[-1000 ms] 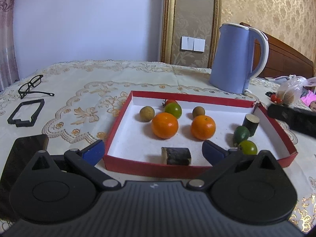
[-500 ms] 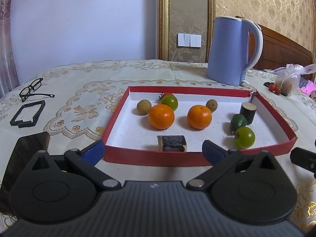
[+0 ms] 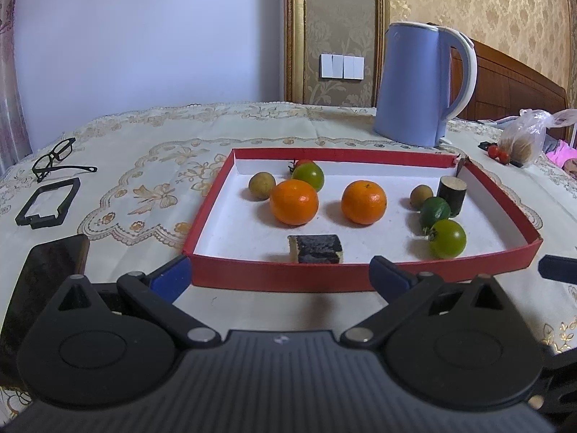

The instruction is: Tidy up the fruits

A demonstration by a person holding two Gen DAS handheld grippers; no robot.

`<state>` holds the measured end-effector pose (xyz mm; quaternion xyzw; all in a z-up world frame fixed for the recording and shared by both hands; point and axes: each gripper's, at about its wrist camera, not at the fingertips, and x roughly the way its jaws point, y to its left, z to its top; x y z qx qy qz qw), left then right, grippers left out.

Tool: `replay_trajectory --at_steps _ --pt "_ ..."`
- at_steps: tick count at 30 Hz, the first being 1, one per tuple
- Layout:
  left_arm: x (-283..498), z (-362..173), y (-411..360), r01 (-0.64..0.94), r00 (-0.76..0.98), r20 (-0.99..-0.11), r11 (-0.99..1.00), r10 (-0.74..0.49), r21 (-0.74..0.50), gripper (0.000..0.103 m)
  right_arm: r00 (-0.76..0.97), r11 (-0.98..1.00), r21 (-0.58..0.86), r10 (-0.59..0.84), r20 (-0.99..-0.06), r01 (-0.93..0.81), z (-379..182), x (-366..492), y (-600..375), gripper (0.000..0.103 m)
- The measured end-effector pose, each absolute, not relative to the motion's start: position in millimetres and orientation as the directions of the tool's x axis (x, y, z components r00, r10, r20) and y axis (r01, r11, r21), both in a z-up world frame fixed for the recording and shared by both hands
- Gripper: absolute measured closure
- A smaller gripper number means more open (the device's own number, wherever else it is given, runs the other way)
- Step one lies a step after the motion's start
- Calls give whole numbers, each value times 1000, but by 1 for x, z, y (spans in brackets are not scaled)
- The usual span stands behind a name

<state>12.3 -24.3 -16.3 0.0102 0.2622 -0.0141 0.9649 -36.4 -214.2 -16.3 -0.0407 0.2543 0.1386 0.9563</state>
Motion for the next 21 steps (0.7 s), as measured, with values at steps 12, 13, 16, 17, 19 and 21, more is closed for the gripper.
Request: replay_trajectory --at_steps 12,13,16,17,19,21 --pt "15 -18 -23 36 853 -521 999 -22 16 0 782 901 -85 319 -536 -425 -19 -27 -206 9" --pt "15 -18 -23 37 853 -521 999 -22 18 0 782 904 -74 321 -535 -422 -19 -27 -208 9" --pt "16 -18 -24 39 852 -522 999 -22 21 0 787 914 -70 302 -538 -399 -21 -27 -212 9" --pt "16 -18 -24 39 852 -523 999 -22 21 0 790 920 -70 290 -541 -386 -22 -26 -213 9" --pt "16 -18 -24 39 852 -523 999 -22 21 0 788 927 -62 277 -550 -369 -24 -24 -216 9" --pt "16 -18 -24 39 851 -525 999 -22 21 0 786 933 -54 266 -557 -355 -26 -21 -218 9"
